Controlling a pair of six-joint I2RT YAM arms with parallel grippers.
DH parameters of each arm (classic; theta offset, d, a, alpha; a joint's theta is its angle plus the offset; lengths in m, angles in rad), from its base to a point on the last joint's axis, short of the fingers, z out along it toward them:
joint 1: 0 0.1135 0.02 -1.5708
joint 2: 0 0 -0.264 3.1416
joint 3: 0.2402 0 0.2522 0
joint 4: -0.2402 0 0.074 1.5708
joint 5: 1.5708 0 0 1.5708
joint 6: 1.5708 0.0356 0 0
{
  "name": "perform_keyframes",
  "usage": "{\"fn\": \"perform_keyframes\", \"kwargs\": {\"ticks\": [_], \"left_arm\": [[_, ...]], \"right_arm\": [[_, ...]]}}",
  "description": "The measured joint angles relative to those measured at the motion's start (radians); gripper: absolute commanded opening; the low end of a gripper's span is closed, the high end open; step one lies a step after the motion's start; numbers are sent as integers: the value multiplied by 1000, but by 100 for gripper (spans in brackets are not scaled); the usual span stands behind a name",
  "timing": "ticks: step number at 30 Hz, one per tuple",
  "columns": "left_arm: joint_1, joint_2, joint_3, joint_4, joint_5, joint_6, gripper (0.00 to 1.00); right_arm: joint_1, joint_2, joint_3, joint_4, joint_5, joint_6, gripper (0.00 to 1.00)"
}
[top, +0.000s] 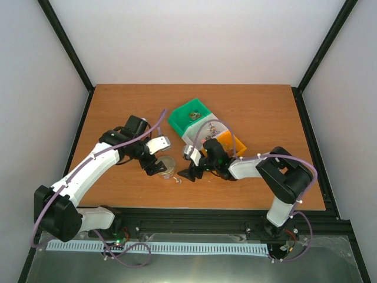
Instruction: Pack the candies
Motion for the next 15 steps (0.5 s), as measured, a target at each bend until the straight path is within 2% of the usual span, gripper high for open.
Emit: {"fn": "perform_keyframes", "kwargs": {"ticks": [4,10,15], "left_arm": [[0,0,-5,2,3,23,96],[0,-6,-36,8,13,79,89],[0,-49,-108,48,12,124,79]], "right_arm": [[27,62,0,76,7,-5,85],[34,138,0,177,-3,-23,86],[40,193,5,239,-24,-23,86]]}}
